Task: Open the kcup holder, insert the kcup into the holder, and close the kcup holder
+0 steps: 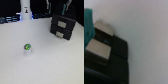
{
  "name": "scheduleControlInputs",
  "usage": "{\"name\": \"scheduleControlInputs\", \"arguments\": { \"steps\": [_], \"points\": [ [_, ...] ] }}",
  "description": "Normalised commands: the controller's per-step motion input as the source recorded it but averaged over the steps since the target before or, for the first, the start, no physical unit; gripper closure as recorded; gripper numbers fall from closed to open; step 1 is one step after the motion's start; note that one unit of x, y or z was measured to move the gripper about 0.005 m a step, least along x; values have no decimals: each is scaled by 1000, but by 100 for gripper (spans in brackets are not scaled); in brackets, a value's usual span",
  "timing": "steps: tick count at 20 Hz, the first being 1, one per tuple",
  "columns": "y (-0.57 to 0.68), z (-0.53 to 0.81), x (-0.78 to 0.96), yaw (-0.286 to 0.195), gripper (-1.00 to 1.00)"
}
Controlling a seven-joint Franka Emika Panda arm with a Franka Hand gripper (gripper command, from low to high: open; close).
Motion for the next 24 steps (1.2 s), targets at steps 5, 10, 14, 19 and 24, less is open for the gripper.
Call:
{"name": "scheduleControlInputs", "arguments": {
  "steps": [5,10,14,19,24],
  "points": [
    [642,-259,-271,-160,-100],
    [614,-281,-289,-170,-100],
    [519,-315,-235,-164,-100],
    [357,-372,-177,-132,-100],
    [217,-416,-201,-71,-100]
  ]
}}
